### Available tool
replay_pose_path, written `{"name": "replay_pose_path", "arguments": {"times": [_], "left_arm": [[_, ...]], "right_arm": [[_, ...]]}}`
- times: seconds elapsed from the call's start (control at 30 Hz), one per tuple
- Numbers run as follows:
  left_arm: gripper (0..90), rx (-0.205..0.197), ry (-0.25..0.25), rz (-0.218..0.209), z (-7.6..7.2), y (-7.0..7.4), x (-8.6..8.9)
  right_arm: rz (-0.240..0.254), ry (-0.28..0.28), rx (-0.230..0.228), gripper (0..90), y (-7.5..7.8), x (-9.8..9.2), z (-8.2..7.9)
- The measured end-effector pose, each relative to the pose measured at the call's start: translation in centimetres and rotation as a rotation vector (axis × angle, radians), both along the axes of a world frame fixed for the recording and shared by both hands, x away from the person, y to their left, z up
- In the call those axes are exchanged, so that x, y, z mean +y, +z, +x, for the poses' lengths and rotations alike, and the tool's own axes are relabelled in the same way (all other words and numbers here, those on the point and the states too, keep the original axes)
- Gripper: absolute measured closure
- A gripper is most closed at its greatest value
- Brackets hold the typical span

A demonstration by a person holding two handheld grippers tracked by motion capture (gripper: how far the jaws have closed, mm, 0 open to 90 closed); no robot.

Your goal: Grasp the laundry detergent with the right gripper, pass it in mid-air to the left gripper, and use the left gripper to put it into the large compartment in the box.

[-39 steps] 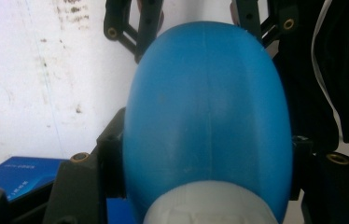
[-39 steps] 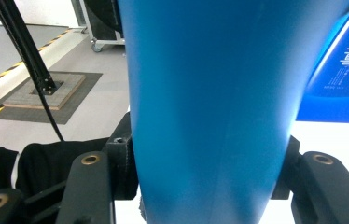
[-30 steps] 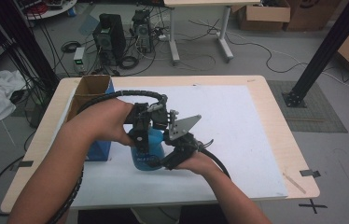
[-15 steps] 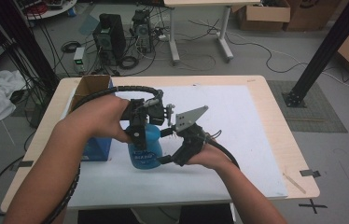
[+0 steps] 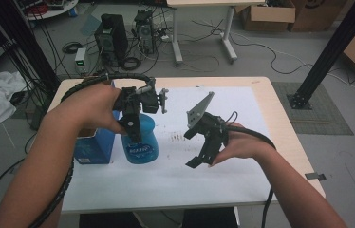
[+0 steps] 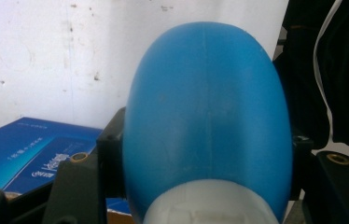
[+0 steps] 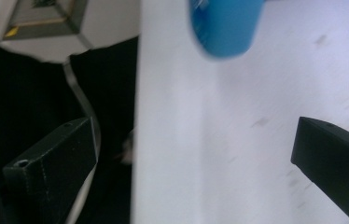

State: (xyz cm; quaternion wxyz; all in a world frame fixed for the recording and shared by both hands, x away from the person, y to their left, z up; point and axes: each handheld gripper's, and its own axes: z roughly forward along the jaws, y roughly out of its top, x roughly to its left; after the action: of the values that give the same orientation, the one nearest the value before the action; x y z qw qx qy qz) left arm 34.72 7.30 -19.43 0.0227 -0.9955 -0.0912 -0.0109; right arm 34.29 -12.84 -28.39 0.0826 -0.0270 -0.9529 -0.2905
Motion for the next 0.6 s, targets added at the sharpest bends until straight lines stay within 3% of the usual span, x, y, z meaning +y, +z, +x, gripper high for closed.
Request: {"name": "replay_pose_path", "arguments": {"times": [0.1,0.2,0.3,0.43,0.6], "left_arm": [[38.6,0.008,0.013,-0.004,0.3,0.0,0.3],[38.6,0.014,0.040,-0.009,0.7,0.2,0.7],[38.6,0.031,0.090,-0.009,1.3,0.9,1.2],[38.5,0.075,0.215,-0.010,2.3,2.6,2.3],[38.5,0.111,0.442,-0.033,3.9,5.1,4.4]], "right_arm": [[-0.062,0.000,-0.001,0.0,0.6,-0.4,-0.2],[-0.065,0.007,0.004,0.0,1.5,-1.1,-0.2],[-0.143,0.014,0.025,0.0,2.1,-1.4,-0.1],[-0.259,0.020,0.030,0.0,2.5,-1.5,0.0],[-0.314,0.024,0.024,0.0,3.5,-1.9,0.1]]}}
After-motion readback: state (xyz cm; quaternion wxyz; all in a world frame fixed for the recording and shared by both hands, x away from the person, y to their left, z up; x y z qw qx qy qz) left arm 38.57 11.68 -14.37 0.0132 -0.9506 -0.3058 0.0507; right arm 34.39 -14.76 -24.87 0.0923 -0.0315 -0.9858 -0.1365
